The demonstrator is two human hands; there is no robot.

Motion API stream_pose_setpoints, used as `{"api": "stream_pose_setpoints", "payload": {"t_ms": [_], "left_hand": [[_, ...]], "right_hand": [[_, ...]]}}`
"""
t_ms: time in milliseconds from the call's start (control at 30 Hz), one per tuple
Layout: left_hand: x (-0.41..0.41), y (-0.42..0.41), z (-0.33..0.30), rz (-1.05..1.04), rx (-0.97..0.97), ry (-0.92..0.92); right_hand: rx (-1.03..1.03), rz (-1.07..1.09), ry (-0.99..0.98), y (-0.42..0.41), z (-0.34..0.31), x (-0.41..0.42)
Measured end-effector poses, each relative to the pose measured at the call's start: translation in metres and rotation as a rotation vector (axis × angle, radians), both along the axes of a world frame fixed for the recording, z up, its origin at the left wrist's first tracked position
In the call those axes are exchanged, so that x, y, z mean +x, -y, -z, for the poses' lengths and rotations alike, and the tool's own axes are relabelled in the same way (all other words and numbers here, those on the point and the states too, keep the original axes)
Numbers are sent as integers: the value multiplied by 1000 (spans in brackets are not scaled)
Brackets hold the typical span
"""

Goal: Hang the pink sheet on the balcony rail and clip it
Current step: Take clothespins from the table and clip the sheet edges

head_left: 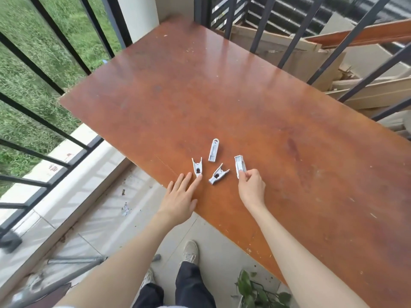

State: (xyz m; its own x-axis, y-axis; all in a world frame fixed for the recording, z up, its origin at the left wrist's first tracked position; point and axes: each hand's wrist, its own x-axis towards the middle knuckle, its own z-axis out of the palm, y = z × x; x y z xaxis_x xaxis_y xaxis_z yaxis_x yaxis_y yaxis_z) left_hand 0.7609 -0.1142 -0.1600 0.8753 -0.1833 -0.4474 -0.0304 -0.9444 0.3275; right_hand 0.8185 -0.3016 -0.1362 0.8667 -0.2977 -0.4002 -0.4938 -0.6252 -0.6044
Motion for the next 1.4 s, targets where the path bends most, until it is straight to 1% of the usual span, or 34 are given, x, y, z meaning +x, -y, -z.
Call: {"api": "stream_pose_setpoints", "payload": {"t_ms": [67, 200, 300, 367, 467, 533, 633, 733, 867, 933, 1000, 1100, 1233, 1367, 1400], "left_hand": [[-5, -4, -6, -51, -71, -1], [-38, -23, -29, -215, -219, 64], [-81, -51, -46, -382, -267, 107], [-112, -75, -53, -497, -249, 170], [-157, -116, -67, -723, -218, 214], [-188, -144, -76, -867, -206, 254], [-238, -185, -89, -1066, -188, 324], [-287, -220, -101, -1272, -153, 436], [-339, -257, -118, -1616, -143, 589], [-358, -269, -132, -1805, -66, 657], [-370, -277, -147, -1943, 11, 714], [-374, -289, -172, -2001, 80, 891], [-357, -301, -197, -2058, 219, 963], [-354, -300, -192, -1939, 311, 1113], [-356, -298, -189, -1957, 296, 1138]], "right_hand": [[58, -23, 21, -7, -10, -7], [192, -115, 40, -41, -33, -28], [276, -249, 12, -79, -48, -48], [281, -384, -31, -110, -54, -62], [258, -642, -106, -163, -61, -84], [289, -784, -166, -202, -67, -102], [381, -899, -281, -263, -79, -135], [479, -1006, -373, -325, -94, -171], [556, -1183, -427, -397, -117, -217], [573, -1276, -459, -428, -130, -239], [610, -1294, -500, -456, -145, -259], [686, -1323, -507, -491, -164, -278], [792, -1436, -458, -521, -179, -284], [820, -1449, -484, -537, -180, -277], [810, -1473, -483, -539, -180, -274]]}}
